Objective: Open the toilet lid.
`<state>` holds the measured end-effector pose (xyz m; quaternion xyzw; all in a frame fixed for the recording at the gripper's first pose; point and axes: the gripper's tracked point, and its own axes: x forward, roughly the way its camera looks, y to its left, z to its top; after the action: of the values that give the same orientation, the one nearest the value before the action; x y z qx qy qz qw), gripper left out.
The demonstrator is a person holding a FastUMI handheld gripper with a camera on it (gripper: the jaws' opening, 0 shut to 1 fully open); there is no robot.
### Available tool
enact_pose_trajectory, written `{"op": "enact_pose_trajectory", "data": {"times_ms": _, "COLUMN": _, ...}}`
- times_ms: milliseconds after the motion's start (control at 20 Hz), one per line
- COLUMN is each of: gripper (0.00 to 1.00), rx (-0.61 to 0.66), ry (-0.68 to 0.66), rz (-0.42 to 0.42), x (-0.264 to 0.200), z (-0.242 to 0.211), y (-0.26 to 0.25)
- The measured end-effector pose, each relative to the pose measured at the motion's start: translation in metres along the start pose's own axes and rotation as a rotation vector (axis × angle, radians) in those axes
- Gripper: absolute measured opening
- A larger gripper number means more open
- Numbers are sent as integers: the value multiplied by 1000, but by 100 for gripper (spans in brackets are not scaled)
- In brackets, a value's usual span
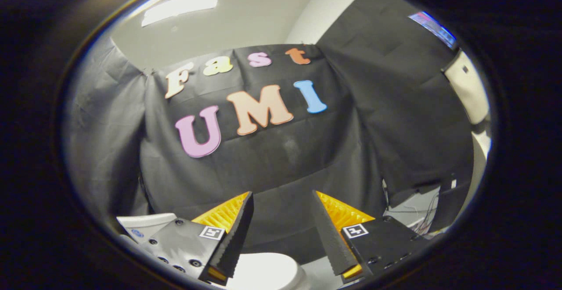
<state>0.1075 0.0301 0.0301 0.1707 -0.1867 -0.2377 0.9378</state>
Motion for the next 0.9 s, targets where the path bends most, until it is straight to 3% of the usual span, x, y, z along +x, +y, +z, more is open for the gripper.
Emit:
{"op": "enact_pose_trajectory", "data": {"times_ms": 200, "gripper": 78, "rx": 192, "ry": 5, "rz": -185, "x": -25, "z": -47, "y": -28}}
{"op": "enact_pose_trajectory", "data": {"times_ms": 400, "gripper": 76, "rx": 341, "ry": 45, "rz": -288, "x": -58, "z": -114, "y": -35}}
{"op": "enact_pose_trajectory", "data": {"times_ms": 700, "gripper": 76, "rx": 562, "ry": 96, "rz": -390, "x": -112, "z": -208, "y": -19}}
{"op": "enact_pose_trajectory", "data": {"times_ms": 900, "gripper": 76, "rx": 650, "ry": 117, "rz": -399, "x": -139, "z": -253, "y": 2}}
